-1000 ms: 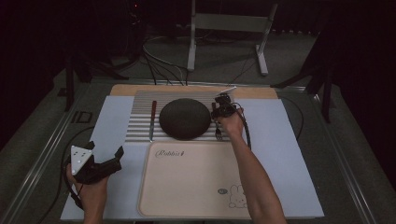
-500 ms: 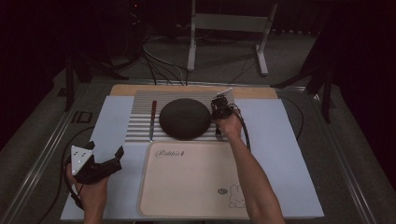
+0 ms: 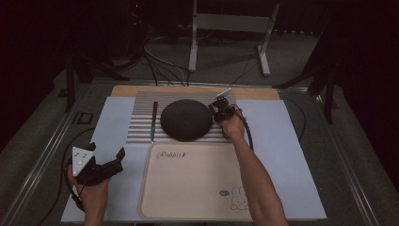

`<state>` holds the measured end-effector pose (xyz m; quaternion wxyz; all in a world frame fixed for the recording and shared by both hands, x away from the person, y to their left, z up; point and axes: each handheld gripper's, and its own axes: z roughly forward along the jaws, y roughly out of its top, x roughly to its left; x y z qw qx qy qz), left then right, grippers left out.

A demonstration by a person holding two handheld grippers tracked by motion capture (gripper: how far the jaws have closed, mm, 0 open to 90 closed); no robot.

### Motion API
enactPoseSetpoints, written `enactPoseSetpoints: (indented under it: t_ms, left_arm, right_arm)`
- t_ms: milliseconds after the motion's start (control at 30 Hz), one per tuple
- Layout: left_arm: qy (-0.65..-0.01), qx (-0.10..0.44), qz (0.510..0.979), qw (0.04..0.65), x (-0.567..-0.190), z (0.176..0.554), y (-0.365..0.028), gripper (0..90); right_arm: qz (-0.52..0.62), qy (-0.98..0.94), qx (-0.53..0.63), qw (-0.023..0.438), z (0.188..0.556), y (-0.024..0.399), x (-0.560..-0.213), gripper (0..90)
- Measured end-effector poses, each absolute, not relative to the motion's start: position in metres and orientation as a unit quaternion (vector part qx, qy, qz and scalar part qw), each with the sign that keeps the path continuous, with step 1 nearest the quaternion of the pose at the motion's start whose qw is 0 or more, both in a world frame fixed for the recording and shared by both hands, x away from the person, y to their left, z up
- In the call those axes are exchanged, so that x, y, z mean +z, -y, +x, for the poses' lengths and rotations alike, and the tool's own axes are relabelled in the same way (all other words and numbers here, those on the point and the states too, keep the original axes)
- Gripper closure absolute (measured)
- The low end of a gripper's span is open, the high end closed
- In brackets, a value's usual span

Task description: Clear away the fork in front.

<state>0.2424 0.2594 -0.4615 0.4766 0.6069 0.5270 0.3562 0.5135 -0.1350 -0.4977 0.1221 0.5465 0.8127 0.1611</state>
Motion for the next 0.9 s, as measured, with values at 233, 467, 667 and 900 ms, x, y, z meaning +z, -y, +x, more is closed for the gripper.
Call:
enactPoseSetpoints:
  t_ms: [233,467,667,900]
  left_arm:
    - [-0.528,0.355,0.607,0.476,-0.462,0.243,-0.259,0.1]
    - [-0.528,0.353,0.61,0.474,-0.463,0.244,-0.258,0.1]
    - [-0.528,0.353,0.609,0.475,-0.462,0.243,-0.258,0.1]
    - [-0.527,0.353,0.611,0.474,-0.463,0.245,-0.258,0.1]
  right_arm:
    - [0.551,-0.81,0.159,0.123,0.515,0.142,-0.497,76.2]
    - [0.544,-0.812,0.168,0.131,0.515,0.142,-0.499,73.0]
    - [0.544,-0.813,0.166,0.125,0.515,0.141,-0.499,77.6]
    - [0.537,-0.808,0.19,0.152,0.505,0.149,-0.497,77.8]
